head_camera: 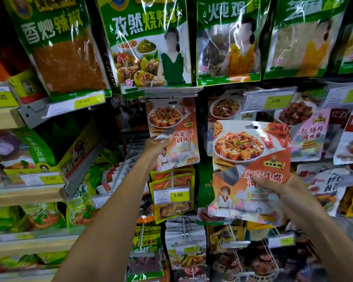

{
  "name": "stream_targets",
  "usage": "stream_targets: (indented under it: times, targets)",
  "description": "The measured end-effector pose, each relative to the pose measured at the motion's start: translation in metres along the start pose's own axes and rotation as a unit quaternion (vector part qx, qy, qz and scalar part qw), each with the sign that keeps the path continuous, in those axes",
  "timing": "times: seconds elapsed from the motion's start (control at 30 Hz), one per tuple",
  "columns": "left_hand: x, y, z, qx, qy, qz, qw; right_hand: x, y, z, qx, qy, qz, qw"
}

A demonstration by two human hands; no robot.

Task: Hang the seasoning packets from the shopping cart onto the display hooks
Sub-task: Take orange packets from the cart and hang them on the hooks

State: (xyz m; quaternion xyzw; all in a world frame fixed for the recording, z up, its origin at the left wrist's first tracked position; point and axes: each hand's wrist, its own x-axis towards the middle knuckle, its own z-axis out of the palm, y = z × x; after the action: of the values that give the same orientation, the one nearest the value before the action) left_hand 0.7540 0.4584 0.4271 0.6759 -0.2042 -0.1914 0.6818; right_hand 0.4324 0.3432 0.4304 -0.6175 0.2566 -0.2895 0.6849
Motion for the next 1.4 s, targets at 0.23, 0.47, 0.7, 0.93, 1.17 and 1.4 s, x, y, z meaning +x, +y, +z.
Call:
stream_targets:
  times: [0.23,0.47,0.7,0.93,1.17,1.4]
  targets:
    - [0.016,-0.004,0.001,-0.011,0.037,-0.012,0.999,0.002,-0.001,0.003,0.007,-0.001,-0.013,1.0]
    - [-0.008,-0.005,-0.008,0.067,0.046,-0.048,0.996,-0.007,-0.003,0.009,0.008,-0.007,-0.013,1.0]
    - [-0.074,0.001,-0.025,0.136,0.22,0.125,0.958,-0.022,-0.01,0.016,0.002,-0.007,-0.009,1.0]
    - [-0.176,0.011,0.003,0.114,0.093,0.215,0.966,-0.034,-0.021,0.028,-0.015,-0.032,-0.011,0.999]
    - [-0.209,0.025,0.043,0.067,-0.119,0.108,0.985,-0.043,-0.021,0.043,0.004,-0.074,-0.029,0.997]
    - [-0.202,0.007,0.042,0.039,-0.059,0.145,0.987,-0.04,-0.014,0.059,-0.005,-0.054,-0.051,0.997]
